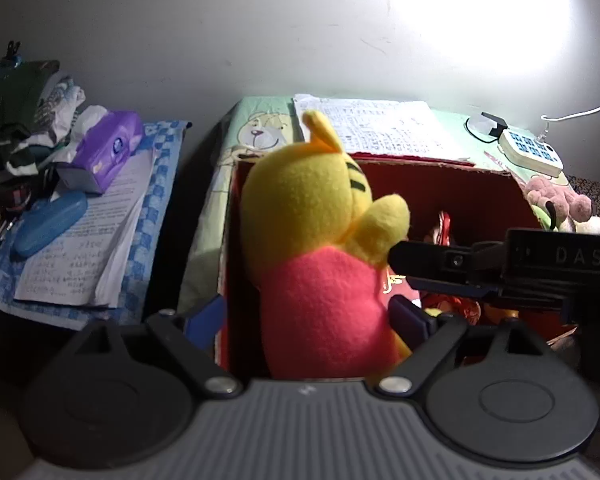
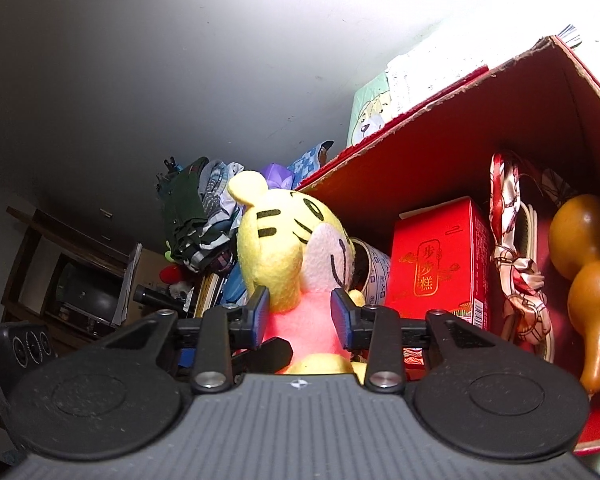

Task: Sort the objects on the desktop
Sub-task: 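Lower both plushes into the red box and open both tools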

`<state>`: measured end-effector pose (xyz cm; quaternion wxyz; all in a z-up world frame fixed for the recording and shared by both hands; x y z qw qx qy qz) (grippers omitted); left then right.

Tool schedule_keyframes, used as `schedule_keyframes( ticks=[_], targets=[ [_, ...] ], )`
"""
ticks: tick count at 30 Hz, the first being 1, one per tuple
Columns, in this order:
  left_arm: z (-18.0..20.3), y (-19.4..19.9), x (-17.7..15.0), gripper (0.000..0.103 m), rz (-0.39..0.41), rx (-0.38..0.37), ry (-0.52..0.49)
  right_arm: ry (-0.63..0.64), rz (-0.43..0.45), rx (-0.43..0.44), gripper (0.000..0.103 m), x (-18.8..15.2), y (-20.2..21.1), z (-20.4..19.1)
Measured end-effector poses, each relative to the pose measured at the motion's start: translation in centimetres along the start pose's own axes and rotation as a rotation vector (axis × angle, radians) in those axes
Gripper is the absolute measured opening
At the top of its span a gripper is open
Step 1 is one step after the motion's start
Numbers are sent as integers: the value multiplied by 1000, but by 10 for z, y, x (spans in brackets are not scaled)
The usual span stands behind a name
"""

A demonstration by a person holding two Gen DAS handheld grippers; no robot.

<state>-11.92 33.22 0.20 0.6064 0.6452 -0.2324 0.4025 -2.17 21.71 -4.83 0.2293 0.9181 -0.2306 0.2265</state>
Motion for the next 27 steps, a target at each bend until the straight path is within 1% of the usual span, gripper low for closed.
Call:
schedule_keyframes(
  ticks=[5,14,27],
  targets=[
    [1,6,0,92,6,22,-5,5,-3,-14,37,-2,1,-1],
    [3,14,-5,95,2,55,-5,8,15,-24,37,-4,15,0],
    [8,30,-8,95,1,82,-5,-9,56,-69,36,-12,40,8]
  ],
)
Point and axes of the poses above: each gripper's, at about its wrist camera, not at the fingertips, and y roughly against the way its jaws point, z to its right, x to its top, the point moved 2 cm from there along -y, roughly the way its jaws point, and after that the axes turned 15 degrees about z, right-handed, at the moved point
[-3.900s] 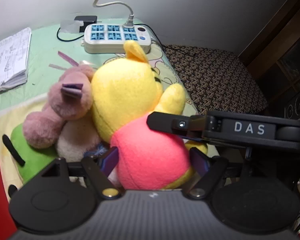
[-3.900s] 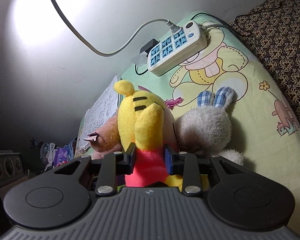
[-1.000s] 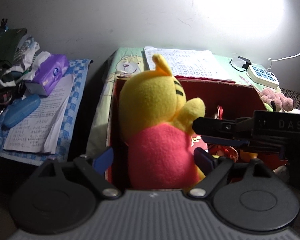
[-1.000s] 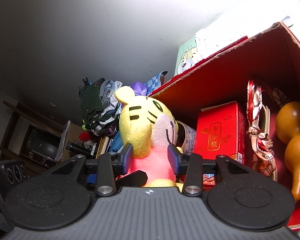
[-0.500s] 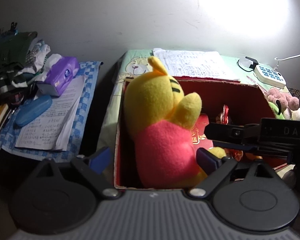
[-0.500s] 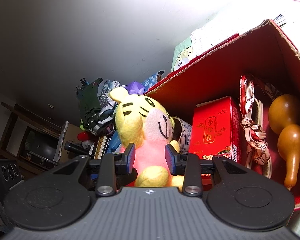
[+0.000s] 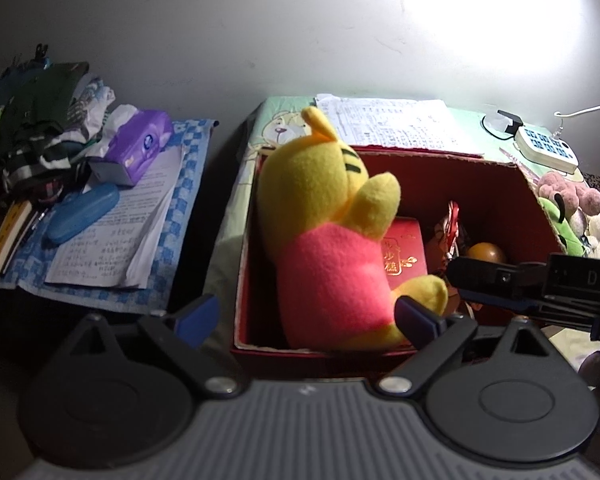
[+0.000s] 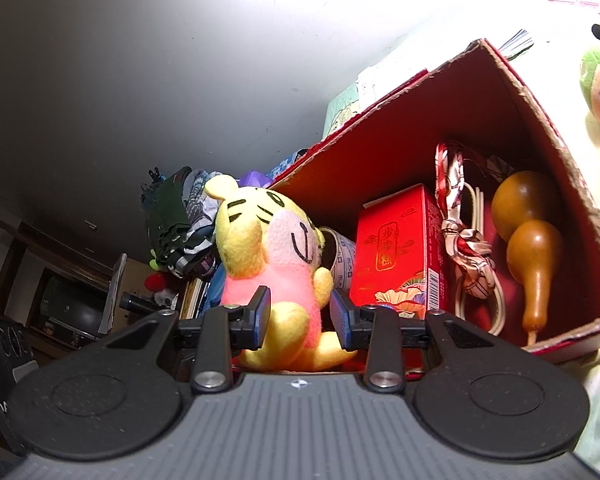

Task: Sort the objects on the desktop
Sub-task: 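Lower both plushes into the red box and open both tools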

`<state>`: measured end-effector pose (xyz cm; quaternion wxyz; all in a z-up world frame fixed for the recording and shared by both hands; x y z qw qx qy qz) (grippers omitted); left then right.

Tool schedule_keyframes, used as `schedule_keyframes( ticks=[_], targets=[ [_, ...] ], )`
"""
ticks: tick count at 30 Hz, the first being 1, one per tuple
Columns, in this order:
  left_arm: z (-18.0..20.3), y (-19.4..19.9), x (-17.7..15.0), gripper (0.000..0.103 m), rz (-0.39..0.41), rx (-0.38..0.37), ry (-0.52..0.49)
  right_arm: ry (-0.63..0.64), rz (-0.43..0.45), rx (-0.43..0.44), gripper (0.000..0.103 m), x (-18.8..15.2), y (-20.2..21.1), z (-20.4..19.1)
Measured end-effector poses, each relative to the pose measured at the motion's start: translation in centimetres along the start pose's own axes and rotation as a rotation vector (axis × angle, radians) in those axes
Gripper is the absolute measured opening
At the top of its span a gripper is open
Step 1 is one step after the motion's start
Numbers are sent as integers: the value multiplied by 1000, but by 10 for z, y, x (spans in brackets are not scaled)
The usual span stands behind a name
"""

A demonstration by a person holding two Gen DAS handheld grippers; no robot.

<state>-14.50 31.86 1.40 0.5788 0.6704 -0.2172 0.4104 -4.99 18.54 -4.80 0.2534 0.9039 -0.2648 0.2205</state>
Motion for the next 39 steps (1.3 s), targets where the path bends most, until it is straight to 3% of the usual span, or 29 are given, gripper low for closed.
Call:
schedule_keyframes(
  ticks=[11,21,26,32,39],
  targets=[
    [7,9,2,97,4,52,-12,7,0,12,35,0,6,1],
    [13,4,-4,97,-23,88,12,21,-26,40,26,1,8,6],
    [12,1,-7,96,-33,122,29,27,-31,54,29,4,13,7],
    [8,4,-6,95,-25,121,59,70,3,52,29,11,31,8],
    [23,6,-1,95,-32,68,85,102,54,45,29,17,50,15]
  ],
)
Point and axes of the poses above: each gripper's, at about its wrist camera, not at the fingertips, and y roughly against the way its jaws point, z to its right, x to its top, the point moved 2 cm from there along -y, roughly the way its jaws point, and after that the axes turned 15 degrees about z, right-handed, at the moved point
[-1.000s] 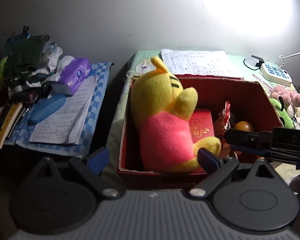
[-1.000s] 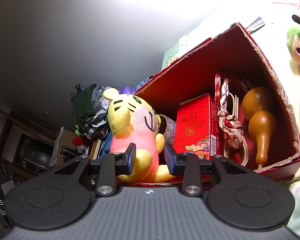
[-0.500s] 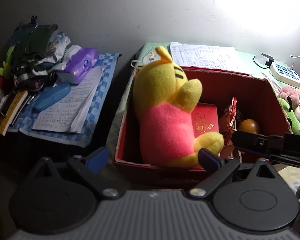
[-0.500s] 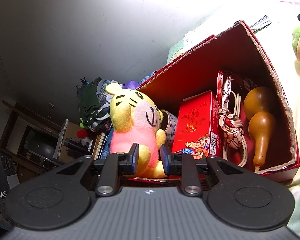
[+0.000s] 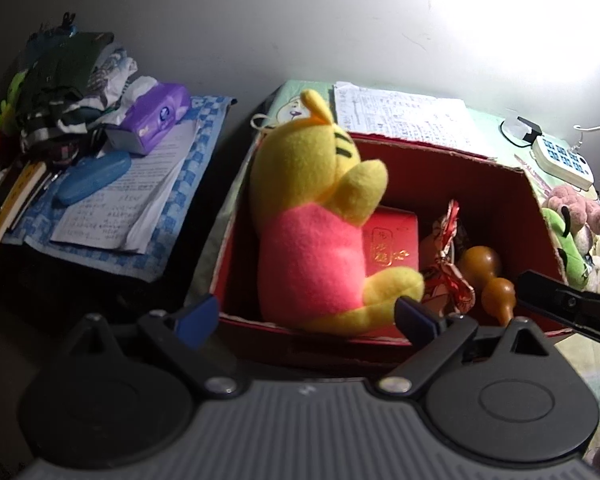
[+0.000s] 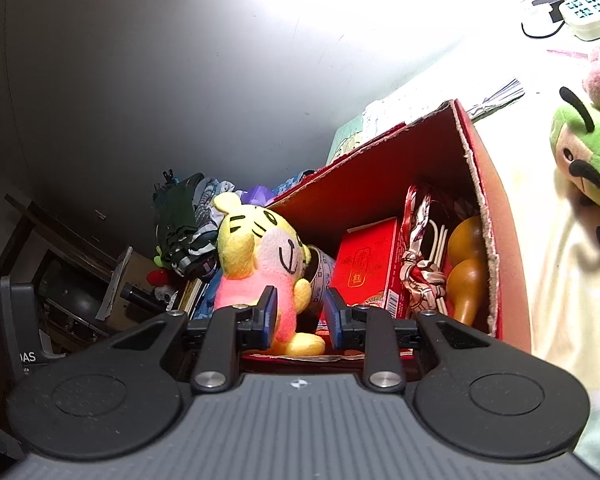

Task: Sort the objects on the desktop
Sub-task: 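Lower both plushes into the red box and open both tools, then move both tools back over the plush toys on the bed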

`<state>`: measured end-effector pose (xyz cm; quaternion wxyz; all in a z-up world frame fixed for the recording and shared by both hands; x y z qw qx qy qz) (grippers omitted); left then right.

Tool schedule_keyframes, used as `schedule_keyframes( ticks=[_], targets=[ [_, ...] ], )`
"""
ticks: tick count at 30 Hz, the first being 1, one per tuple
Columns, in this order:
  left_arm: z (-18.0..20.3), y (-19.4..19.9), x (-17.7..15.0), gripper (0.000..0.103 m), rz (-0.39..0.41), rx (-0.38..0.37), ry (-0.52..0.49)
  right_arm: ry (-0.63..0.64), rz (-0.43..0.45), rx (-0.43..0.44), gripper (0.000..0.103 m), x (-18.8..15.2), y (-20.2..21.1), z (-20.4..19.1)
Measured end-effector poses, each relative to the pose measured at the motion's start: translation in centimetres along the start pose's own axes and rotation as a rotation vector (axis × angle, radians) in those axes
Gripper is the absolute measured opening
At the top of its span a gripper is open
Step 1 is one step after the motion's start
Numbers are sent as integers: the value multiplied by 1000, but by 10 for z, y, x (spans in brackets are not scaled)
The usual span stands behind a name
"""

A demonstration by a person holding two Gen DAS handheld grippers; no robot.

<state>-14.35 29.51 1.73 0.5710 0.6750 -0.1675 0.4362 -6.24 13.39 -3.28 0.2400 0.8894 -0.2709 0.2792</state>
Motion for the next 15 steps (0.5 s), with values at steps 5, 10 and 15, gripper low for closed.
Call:
schedule_keyframes(
  ticks=[5,10,15],
  targets=[
    [32,11,8,98,52,-12,-71,1,29,-9,29,3,15,10],
    [60,9,10,98,46,-56,-86,-12,52,-24,29,6,31,25],
    [87,6,4,98,33,-85,-110,-46,61,-59,27,11,48,47]
  ],
)
Point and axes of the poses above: each gripper's, at about its wrist camera, not at the fingertips, and y roughly against the way its jaws point, z to its right, x to its top, the point moved 2 cm from there along -y, roughly the way its jaws point, and after that the axes turned 15 degrees about z, right-handed, at the moved point
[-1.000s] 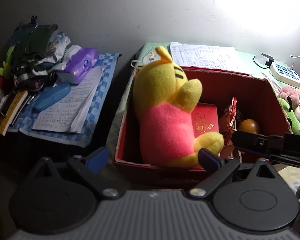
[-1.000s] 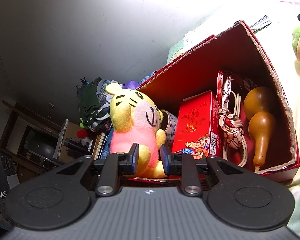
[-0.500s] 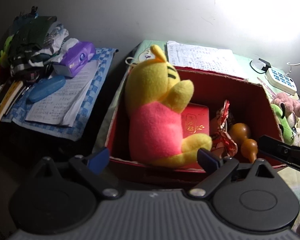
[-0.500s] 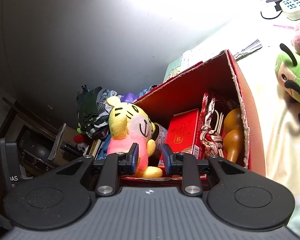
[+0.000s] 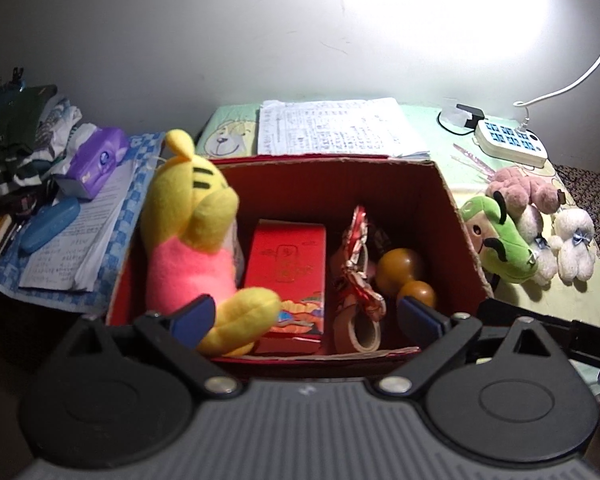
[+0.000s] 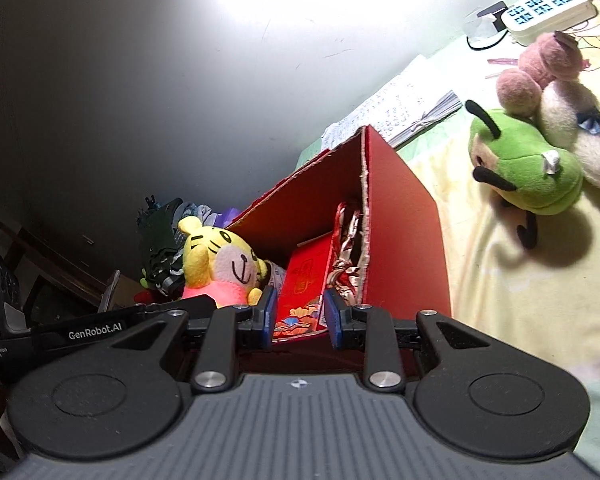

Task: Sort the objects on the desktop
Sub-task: 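Move both tools back over the plush toys on the bed, then grasp white plaid-eared bunny with right tool while left tool grasps white bow-tie bear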

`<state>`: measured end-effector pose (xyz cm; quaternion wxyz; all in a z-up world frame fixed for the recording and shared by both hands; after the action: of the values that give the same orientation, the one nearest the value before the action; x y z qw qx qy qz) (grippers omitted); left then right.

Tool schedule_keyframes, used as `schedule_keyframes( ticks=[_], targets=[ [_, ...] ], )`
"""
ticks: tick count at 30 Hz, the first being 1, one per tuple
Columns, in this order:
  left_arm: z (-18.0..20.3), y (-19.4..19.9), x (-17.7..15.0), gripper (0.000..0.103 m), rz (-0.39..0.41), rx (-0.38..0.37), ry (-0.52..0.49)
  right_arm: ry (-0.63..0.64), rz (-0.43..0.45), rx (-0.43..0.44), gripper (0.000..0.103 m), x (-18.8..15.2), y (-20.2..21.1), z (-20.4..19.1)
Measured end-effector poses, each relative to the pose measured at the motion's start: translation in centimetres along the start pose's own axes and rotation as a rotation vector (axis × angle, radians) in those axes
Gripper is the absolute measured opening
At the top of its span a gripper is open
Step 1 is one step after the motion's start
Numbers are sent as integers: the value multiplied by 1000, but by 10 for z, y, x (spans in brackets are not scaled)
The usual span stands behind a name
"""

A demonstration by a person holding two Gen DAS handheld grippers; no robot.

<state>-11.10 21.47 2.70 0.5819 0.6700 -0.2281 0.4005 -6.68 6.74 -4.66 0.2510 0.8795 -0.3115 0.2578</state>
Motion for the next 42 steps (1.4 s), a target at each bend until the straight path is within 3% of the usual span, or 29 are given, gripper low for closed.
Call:
schedule_keyframes(
  ticks=[2,4,12,19,26,29,34,42],
  targets=[
    [12,-3,-1,98,-6,-15,-7,-18,11,7,24,4,7,7],
    [25,-4,0,98,-7,-29,-17,-33,16,13,28,9,14,13],
    [87,-3,8,98,30,-123,-58,-30,58,-48,28,29,50,52],
    [179,-3,7,98,80,-341,-144,-83,111,-210,28,50,92,116],
    [257,-31,-8,98,34,-560,-175,-70,172,-388,28,86,131,175],
    [283,-51,-9,98,22,-617,-174,-47,182,-437,29,105,137,196],
    [318,-91,-11,98,-4,-656,-175,-45,201,-463,32,129,137,223],
    [352,-149,-13,98,-85,-671,-180,-63,190,-425,41,158,109,252]
  ],
)
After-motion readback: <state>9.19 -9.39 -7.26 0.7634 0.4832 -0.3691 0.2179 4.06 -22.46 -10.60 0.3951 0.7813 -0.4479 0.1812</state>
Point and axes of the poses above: each gripper's, at about its wrist camera, not at the fingertips, and y roughly against the way its jaws point, z to its right, x to its top, the point moved 2 cm from there along -y, roughly the way its jaws point, and after that the axes turned 15 degrees about z, right-handed, at the moved point
